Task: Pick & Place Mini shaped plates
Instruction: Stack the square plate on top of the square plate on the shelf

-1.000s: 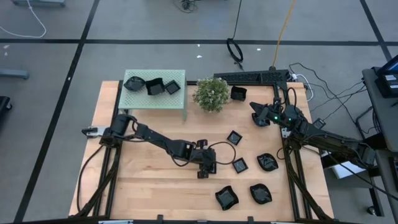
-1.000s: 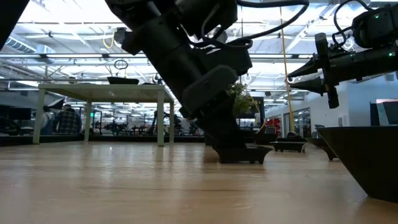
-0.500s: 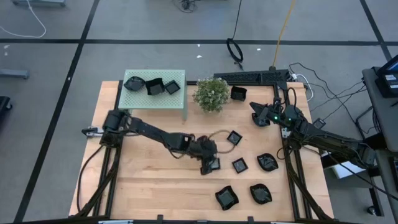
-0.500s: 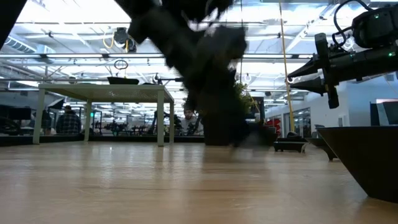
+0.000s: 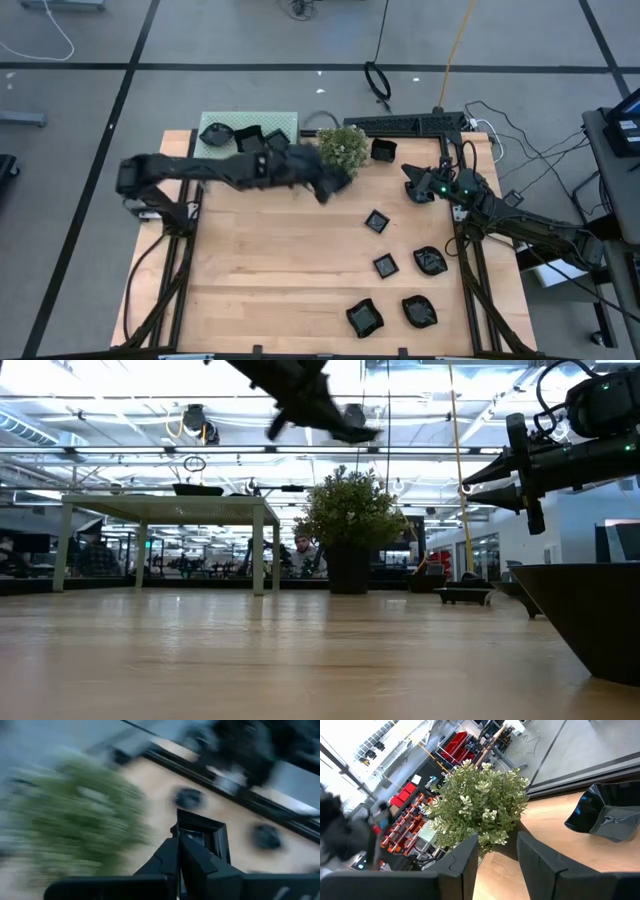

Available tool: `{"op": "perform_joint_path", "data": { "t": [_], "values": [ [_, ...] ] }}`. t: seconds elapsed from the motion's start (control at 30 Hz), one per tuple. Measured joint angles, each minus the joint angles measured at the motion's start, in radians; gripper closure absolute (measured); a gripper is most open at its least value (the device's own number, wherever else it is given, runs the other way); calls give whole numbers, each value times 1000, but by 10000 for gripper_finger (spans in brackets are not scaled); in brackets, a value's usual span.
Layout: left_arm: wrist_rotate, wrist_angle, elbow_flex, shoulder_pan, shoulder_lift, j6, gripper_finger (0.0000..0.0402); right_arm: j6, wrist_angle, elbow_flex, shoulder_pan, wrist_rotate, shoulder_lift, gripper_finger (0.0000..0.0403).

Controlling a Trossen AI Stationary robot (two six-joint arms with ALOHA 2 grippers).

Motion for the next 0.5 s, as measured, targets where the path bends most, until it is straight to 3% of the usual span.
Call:
{"op": "perform_joint_path", "data": {
  "t": [0.2,0.33,0.5],
  "values": [
    [-124,-230,0,122,-114,15,397,0,0,0,0,0,1,280],
    [-129,-345,0,214,-154,-15,386,0,0,0,0,0,2,280],
    [-76,-373,0,317,-156,86,384,0,0,0,0,0,2,280]
  ]
}}
